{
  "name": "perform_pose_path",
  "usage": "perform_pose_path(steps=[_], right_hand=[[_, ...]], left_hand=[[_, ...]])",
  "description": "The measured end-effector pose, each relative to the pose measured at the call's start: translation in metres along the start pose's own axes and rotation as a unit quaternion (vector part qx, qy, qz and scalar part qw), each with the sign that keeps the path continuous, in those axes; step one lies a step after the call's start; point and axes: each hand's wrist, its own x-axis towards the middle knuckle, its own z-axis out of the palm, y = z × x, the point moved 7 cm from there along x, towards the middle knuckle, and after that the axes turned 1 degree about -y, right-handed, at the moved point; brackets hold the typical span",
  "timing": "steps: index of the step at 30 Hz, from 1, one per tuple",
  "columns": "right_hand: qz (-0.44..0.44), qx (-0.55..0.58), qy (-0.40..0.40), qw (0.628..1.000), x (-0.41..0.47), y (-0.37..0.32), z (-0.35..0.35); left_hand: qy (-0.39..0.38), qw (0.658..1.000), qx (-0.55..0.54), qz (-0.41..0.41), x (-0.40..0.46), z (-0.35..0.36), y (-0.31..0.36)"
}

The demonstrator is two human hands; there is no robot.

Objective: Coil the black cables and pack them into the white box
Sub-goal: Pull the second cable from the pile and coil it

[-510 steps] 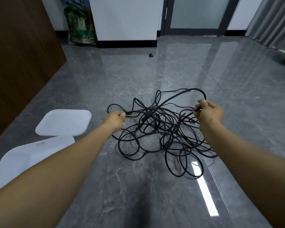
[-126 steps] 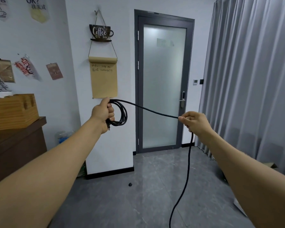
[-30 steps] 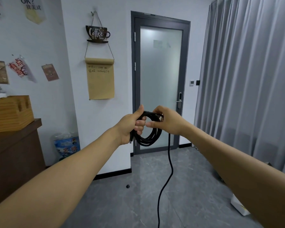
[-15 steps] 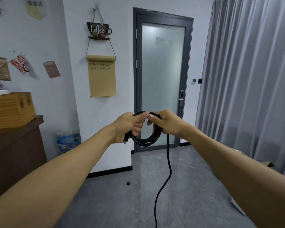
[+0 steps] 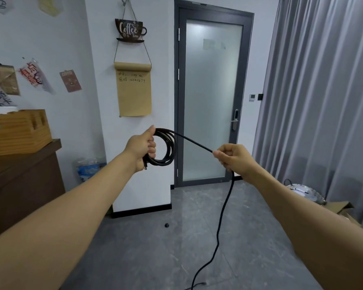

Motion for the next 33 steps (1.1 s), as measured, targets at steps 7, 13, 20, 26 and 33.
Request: perform_pose_path(steps=[7,13,20,26,33], right_hand=[[0.010,-0.031,0.061,0.998,-0.005,0.015,-0.031],[-0.043,-0.139,0.111,0.983,0.004,-0.013,-0.028],[-0.143,-0.426,-0.006,0.893,0.001,-0.103,0.039],[-0.137,-0.283,-0.069,0.947,0.003,-0.118,0.051],[-0.140,-0.184,-0.002,0.973,0.010,-0.116,0.051]], left_hand=[[0.129,0.990,-0.057,0.023,0.010,-0.042,0.009],[0.226,0.972,0.016,0.060,0.014,-0.053,0.024],[0.233,0.914,0.280,0.176,0.014,-0.019,0.039],[0.160,0.932,0.287,0.153,0.011,0.003,0.027],[-0.018,0.981,0.169,0.088,-0.008,0.051,0.002]])
